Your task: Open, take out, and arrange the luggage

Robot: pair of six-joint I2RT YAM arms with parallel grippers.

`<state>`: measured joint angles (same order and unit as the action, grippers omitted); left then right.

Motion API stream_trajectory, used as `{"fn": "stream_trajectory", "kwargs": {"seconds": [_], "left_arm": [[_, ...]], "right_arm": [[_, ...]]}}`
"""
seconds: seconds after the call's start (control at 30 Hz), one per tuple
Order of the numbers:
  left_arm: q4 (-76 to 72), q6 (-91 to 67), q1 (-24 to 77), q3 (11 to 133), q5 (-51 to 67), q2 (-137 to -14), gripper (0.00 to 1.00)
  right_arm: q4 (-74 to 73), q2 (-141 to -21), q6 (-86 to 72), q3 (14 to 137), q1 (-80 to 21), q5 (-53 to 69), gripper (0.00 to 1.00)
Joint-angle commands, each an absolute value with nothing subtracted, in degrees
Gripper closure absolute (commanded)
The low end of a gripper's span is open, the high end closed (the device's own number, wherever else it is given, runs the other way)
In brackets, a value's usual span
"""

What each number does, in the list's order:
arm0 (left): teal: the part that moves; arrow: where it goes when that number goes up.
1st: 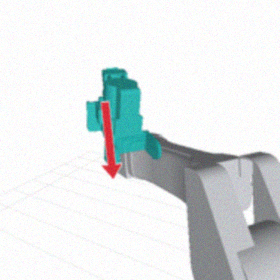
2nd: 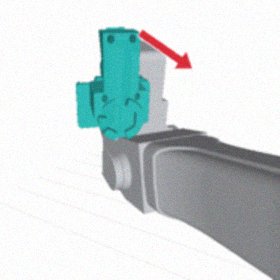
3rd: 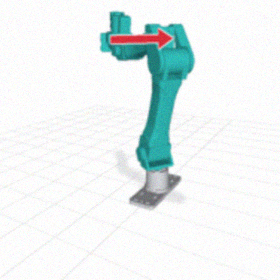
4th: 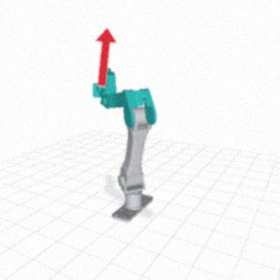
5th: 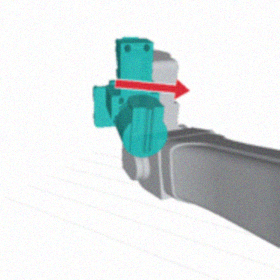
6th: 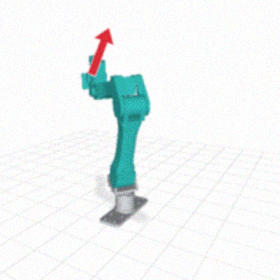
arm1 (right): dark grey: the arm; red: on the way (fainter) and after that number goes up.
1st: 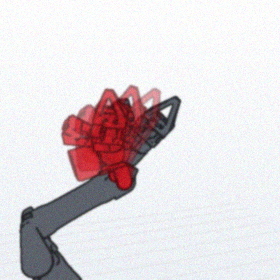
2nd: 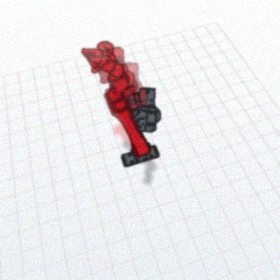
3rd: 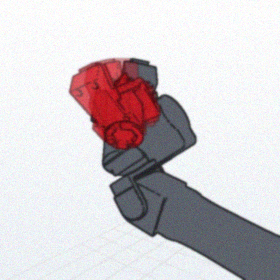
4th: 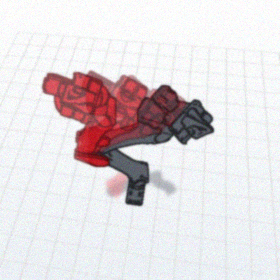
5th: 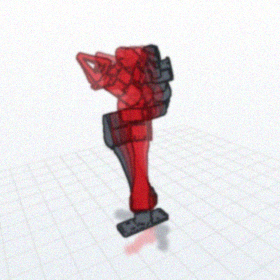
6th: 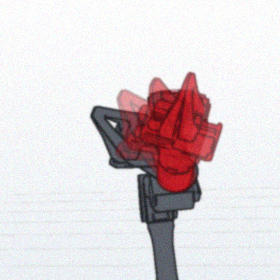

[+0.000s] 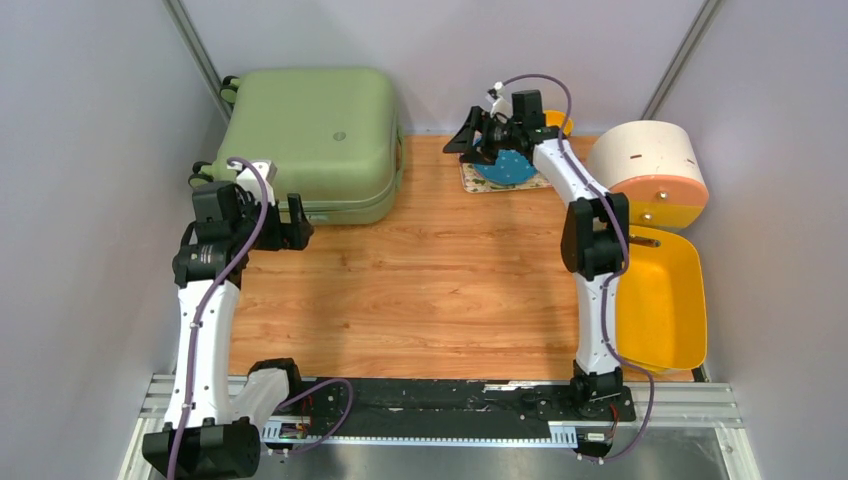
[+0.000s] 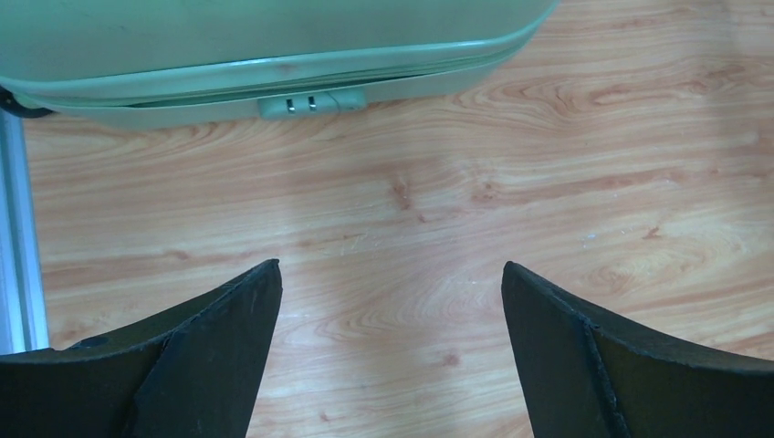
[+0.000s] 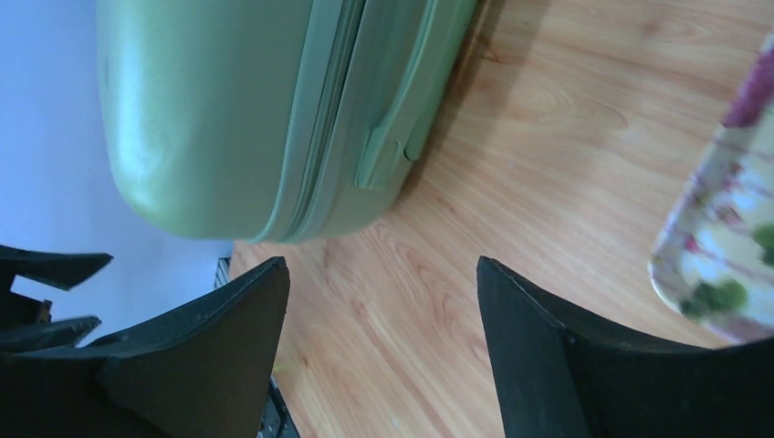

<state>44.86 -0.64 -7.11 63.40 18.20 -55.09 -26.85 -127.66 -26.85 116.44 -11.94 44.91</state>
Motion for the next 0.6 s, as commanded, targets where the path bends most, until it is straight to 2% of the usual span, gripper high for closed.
{"fn": "stream_trajectory", "kwargs": {"seconds": [0.0, 0.2, 0.57], "left_arm": [[43.23, 1.32, -7.29, 62.49, 24.43, -53.87, 0.03], [46.05, 4.12, -7.29, 64.68, 26.81, -56.33, 0.04], [49.74, 7.91, -7.29, 66.09, 26.46, -56.87, 0.03]], "right_arm": [[-12.85, -134.11, -39.18, 123.57, -13.45, 49.22, 0.23], [1.65, -143.78, -49.55, 128.23, -14.59, 48.61, 0.34], [10.28, -156.52, -56.07, 136.57, -19.42, 45.35, 0.39]]}}
